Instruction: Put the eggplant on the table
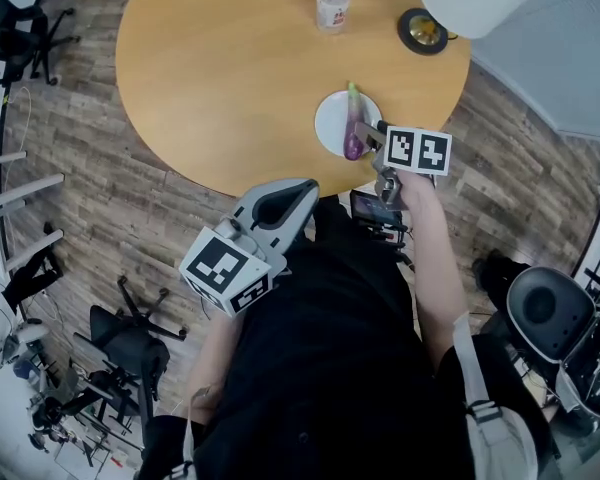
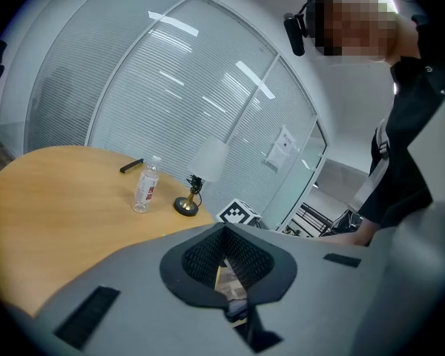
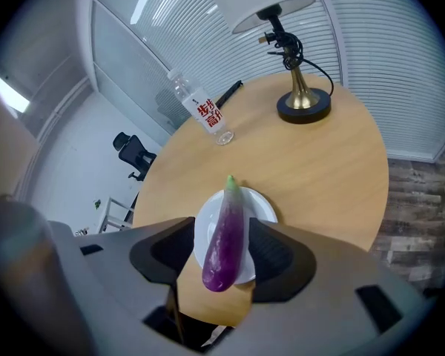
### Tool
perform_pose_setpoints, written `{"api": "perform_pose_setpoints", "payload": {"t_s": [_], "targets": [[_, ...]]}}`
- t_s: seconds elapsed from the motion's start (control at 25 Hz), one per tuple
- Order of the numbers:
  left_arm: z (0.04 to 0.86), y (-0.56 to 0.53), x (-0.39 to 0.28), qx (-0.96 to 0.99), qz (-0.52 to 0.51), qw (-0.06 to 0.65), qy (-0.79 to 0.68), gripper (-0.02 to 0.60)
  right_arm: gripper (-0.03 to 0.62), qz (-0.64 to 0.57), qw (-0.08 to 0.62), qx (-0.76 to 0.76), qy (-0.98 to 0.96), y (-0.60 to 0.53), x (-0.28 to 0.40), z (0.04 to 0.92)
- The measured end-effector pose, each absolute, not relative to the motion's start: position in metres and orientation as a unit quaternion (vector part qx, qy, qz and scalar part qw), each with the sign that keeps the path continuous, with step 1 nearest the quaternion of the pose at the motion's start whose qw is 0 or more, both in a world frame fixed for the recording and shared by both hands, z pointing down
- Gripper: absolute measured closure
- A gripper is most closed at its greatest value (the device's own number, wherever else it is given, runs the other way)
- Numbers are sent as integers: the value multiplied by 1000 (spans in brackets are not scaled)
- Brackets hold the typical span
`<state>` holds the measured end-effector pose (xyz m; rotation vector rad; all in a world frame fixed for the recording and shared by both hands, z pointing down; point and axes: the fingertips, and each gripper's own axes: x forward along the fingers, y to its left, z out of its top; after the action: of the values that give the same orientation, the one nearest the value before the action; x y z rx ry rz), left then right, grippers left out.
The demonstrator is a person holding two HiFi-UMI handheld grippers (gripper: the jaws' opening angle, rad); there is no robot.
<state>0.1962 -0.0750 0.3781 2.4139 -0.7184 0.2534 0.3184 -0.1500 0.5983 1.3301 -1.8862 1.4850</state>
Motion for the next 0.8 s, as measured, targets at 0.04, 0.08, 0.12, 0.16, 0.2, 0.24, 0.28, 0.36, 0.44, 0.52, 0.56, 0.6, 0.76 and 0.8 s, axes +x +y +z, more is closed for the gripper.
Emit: {"api": "perform_pose_setpoints", "payload": {"t_s": [0.04, 0.08, 0.12, 0.16, 0.2, 0.24, 0.28, 0.36, 0.44, 0.52, 0.56, 0.6, 0.76, 0.8], "targets": [[378, -76, 197, 910, 96, 300, -270, 569, 370, 526, 194, 475, -678, -150, 318, 593], [378, -77, 198, 910, 97, 300, -269, 569, 370, 522, 192, 474, -683, -150, 318, 588], [378, -77, 199, 911, 97, 299, -267, 569, 370, 517, 189, 473, -688, -150, 318, 582], [378, -76, 201, 912, 98, 298, -265, 569, 370, 512, 186, 471, -694, -149, 318, 576], [378, -76, 203, 913, 99, 296, -263, 570, 370, 507, 183, 470, -699, -148, 318, 570], [378, -75, 204, 913, 100, 296, -262, 570, 370, 503, 179, 470, -703, -146, 318, 565], [377, -75, 206, 914, 102, 295, -261, 569, 370, 499, 175, 470, -707, -144, 318, 560], [378, -73, 207, 914, 103, 294, -259, 569, 370, 492, 169, 470, -713, -140, 317, 552], [379, -71, 209, 915, 103, 295, -257, 569, 379, 486, 165, 468, -719, -135, 316, 547], [379, -70, 210, 915, 105, 296, -255, 571, 399, 481, 160, 464, -726, -132, 315, 543], [380, -70, 211, 914, 107, 297, -254, 569, 413, 480, 158, 462, -729, -131, 314, 542], [380, -69, 212, 914, 110, 298, -253, 569, 420, 479, 157, 459, -732, -129, 313, 542], [385, -62, 216, 911, 118, 305, -252, 570, 459, 484, 156, 454, -731, -119, 315, 547], [386, -61, 216, 910, 121, 307, -253, 570, 471, 487, 153, 453, -731, -116, 315, 547]]}}
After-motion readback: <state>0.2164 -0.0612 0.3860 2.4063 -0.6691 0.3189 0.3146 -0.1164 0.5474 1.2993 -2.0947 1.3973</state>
